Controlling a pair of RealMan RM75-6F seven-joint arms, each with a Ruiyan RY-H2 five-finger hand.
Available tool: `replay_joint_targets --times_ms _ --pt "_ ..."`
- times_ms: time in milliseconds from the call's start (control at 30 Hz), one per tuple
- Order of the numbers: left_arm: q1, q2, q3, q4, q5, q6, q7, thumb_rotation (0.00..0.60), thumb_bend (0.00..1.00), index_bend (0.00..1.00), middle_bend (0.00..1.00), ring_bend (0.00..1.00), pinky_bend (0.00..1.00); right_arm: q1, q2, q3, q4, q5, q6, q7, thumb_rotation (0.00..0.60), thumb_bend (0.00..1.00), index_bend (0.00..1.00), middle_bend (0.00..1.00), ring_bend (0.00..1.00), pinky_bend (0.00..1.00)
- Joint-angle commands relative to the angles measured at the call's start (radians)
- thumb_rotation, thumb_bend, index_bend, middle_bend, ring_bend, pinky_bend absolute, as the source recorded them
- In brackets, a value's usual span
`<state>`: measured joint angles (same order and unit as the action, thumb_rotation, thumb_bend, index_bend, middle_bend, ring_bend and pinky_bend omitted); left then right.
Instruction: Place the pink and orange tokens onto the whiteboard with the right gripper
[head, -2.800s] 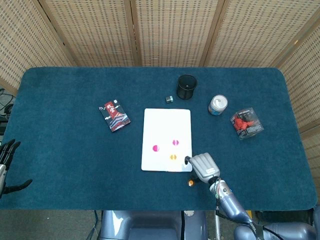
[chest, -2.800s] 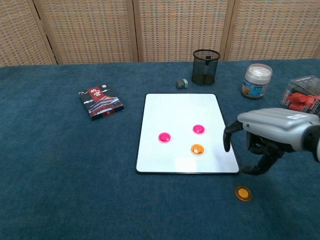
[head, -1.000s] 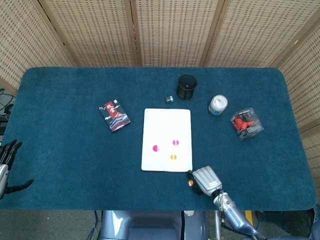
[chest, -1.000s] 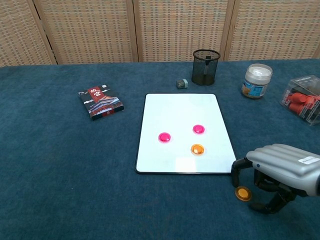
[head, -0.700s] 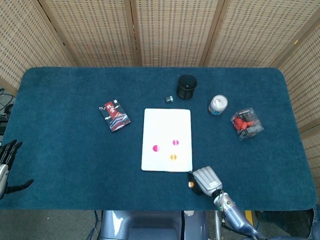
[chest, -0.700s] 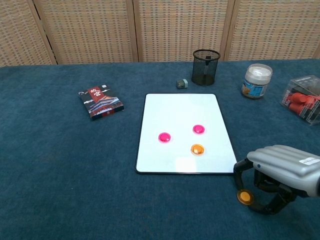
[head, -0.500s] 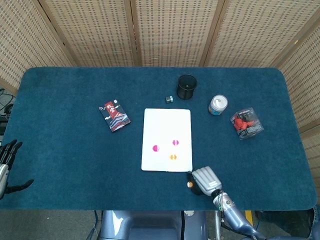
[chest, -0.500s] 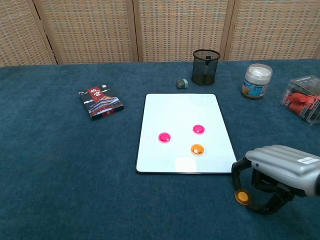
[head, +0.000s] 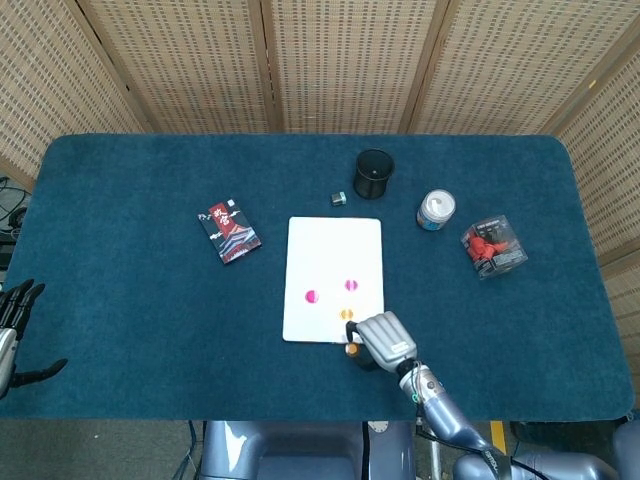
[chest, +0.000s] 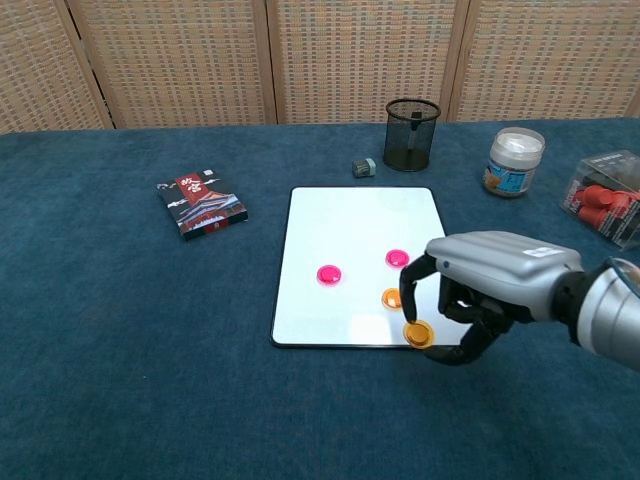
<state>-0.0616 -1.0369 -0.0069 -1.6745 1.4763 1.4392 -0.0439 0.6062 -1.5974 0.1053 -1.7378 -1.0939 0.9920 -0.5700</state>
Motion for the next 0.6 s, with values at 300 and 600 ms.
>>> replay_joint_targets --times_ms 300,600 --pt "-0.005 0.009 -0.007 0.006 -0.017 -0.012 -0.029 0.600 0.00 0.00 0.00 0.00 0.00 0.175 -0.177 0.104 0.070 0.292 0.010 -0.261 0.600 0.34 0.51 0.96 1.00 1.00" --pt "-0.011 0.014 -0.009 0.011 -0.023 -0.026 -0.046 0.600 0.00 0.00 0.00 0.00 0.00 0.255 -0.248 0.134 0.171 0.431 0.041 -0.330 0.600 0.34 0.51 0.96 1.00 1.00"
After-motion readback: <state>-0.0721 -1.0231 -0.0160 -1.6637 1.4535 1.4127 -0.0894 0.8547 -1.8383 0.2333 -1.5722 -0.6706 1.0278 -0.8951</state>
